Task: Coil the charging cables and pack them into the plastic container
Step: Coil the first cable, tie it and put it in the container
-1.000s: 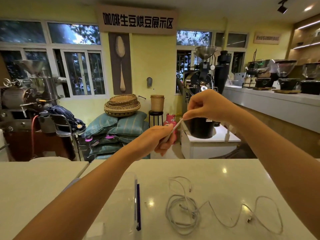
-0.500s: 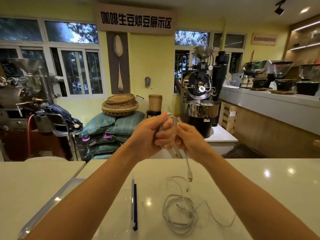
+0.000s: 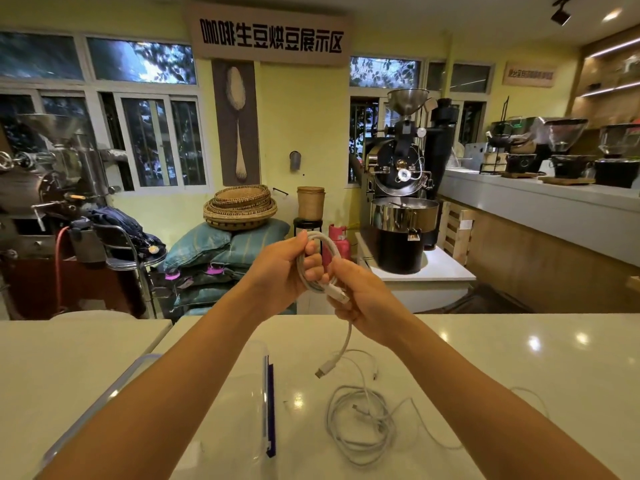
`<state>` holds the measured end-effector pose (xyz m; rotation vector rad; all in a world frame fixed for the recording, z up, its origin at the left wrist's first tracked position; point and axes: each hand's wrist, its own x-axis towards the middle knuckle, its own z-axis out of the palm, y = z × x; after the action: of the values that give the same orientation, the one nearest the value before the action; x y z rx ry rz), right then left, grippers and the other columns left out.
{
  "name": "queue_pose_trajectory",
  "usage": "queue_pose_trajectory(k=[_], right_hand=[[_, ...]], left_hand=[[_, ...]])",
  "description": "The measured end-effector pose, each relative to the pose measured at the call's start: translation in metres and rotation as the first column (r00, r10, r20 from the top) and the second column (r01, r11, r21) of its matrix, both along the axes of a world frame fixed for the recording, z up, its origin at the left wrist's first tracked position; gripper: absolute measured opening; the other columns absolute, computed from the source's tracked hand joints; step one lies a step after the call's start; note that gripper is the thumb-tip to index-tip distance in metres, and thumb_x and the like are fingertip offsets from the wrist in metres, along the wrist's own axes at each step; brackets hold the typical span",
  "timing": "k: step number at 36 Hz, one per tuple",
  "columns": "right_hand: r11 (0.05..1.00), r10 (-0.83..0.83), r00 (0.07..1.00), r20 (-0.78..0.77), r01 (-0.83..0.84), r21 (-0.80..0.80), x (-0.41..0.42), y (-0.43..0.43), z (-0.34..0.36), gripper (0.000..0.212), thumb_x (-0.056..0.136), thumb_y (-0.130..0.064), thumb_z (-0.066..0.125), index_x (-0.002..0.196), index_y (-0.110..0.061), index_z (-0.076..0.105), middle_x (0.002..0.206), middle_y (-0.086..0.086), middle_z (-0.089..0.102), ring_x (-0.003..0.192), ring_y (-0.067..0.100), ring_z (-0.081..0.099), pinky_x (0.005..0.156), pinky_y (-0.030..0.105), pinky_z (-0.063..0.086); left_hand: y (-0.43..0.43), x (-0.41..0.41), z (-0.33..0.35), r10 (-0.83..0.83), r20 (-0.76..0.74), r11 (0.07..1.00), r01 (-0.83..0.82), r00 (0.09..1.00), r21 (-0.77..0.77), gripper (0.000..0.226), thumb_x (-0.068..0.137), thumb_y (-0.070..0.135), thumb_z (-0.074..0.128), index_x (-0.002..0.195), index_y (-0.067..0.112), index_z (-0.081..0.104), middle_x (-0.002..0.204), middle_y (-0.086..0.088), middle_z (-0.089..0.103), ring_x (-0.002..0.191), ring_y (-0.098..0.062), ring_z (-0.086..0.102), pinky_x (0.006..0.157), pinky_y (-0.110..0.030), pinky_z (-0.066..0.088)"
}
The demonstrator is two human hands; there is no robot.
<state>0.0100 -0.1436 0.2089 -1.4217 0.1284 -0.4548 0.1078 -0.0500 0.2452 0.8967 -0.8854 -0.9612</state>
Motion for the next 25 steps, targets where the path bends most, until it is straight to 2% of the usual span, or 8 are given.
queue_pose_trajectory(k=[4, 7, 10, 14, 17, 20, 22, 25], right_hand=[[0.986, -0.068, 0.995, -0.072, 0.056, -0.159, -0.003, -0.002, 0.002, 0.029, 0.096, -0.031, 0.033, 0.076, -0.015, 0.048, 0.057, 0.001, 0.037, 0.043, 0.006, 0.029, 0.040, 0.016, 0.024], [0.966, -0.114, 0.984, -0.136, 0.078, -0.247, -0.006, -0.005, 0.005, 0.030, 0.096, -0.032, 0.033, 0.077, -0.015, 0.048, 0.057, 0.000, 0.038, 0.044, 0.007, 0.029, 0.039, 0.015, 0.026], [0.929, -0.174, 0.969, -0.177, 0.102, -0.356, -0.008, -0.007, 0.008, 0.030, 0.097, -0.033, 0.032, 0.076, -0.017, 0.048, 0.055, -0.004, 0.040, 0.042, 0.005, 0.031, 0.038, 0.014, 0.028], [0.890, -0.190, 0.960, -0.205, 0.081, -0.449, -0.011, -0.010, 0.010, 0.030, 0.097, -0.031, 0.032, 0.075, -0.017, 0.046, 0.058, -0.002, 0.039, 0.045, 0.007, 0.031, 0.039, 0.015, 0.027], [0.877, -0.194, 0.958, -0.213, 0.072, -0.475, -0.014, -0.015, 0.011, 0.030, 0.096, -0.030, 0.036, 0.073, -0.017, 0.050, 0.051, -0.006, 0.043, 0.038, 0.002, 0.033, 0.038, 0.013, 0.028], [0.869, -0.182, 0.961, -0.207, 0.059, -0.491, -0.021, -0.025, 0.013, 0.029, 0.095, -0.024, 0.041, 0.072, -0.016, 0.057, 0.041, -0.013, 0.052, 0.036, -0.001, 0.036, 0.038, 0.011, 0.030], [0.846, -0.214, 0.956, -0.200, 0.079, -0.527, -0.028, -0.034, 0.015, 0.025, 0.093, -0.020, 0.044, 0.076, -0.013, 0.061, 0.049, -0.011, 0.052, 0.043, 0.003, 0.039, 0.042, 0.012, 0.033], [0.762, -0.314, 0.935, -0.162, 0.147, -0.631, -0.035, -0.046, 0.019, 0.026, 0.091, -0.019, 0.048, 0.087, 0.000, 0.065, 0.061, 0.000, 0.053, 0.055, 0.010, 0.047, 0.057, 0.019, 0.041]], left_hand=[[0.001, 0.003, -0.005, 0.179, 0.298, 0.967, -0.223, 0.938, 0.121, 0.041, 0.099, 0.024, 0.025, 0.064, 0.011, 0.043, 0.050, 0.001, 0.052, 0.044, -0.010, 0.051, 0.053, -0.021, 0.049], [0.002, 0.002, -0.007, 0.295, 0.652, 0.880, -0.465, 0.699, 0.100, 0.040, 0.098, 0.027, 0.028, 0.064, 0.013, 0.045, 0.060, -0.003, 0.049, 0.054, -0.014, 0.048, 0.061, -0.027, 0.046], [0.002, 0.002, -0.008, 0.239, 0.880, 0.826, -0.562, 0.411, 0.038, 0.035, 0.097, 0.027, 0.030, 0.065, 0.018, 0.039, 0.063, 0.000, 0.042, 0.055, -0.012, 0.039, 0.053, -0.024, 0.033], [0.000, 0.000, -0.011, 0.162, 0.945, 0.794, -0.606, 0.284, 0.046, 0.031, 0.097, 0.026, 0.031, 0.066, 0.021, 0.031, 0.065, -0.001, 0.041, 0.055, -0.013, 0.037, 0.049, -0.022, 0.029], [0.001, 0.000, -0.011, 0.164, 0.956, 0.797, -0.604, 0.244, 0.017, 0.034, 0.098, 0.025, 0.028, 0.064, 0.021, 0.029, 0.063, -0.002, 0.039, 0.053, -0.014, 0.035, 0.047, -0.021, 0.029], [0.004, 0.003, -0.009, 0.169, 0.949, 0.809, -0.587, 0.266, 0.021, 0.036, 0.098, 0.027, 0.025, 0.065, 0.019, 0.033, 0.064, -0.001, 0.040, 0.056, -0.014, 0.037, 0.053, -0.026, 0.031], [0.007, 0.006, -0.008, 0.184, 0.923, 0.826, -0.562, 0.338, 0.041, 0.038, 0.098, 0.027, 0.024, 0.063, 0.017, 0.035, 0.060, -0.001, 0.039, 0.052, -0.012, 0.037, 0.049, -0.024, 0.032], [0.012, 0.010, -0.006, 0.172, 0.814, 0.868, -0.476, 0.554, 0.140, 0.039, 0.098, 0.028, 0.026, 0.063, 0.015, 0.035, 0.049, 0.002, 0.033, 0.035, -0.007, 0.028, 0.037, -0.016, 0.025]])
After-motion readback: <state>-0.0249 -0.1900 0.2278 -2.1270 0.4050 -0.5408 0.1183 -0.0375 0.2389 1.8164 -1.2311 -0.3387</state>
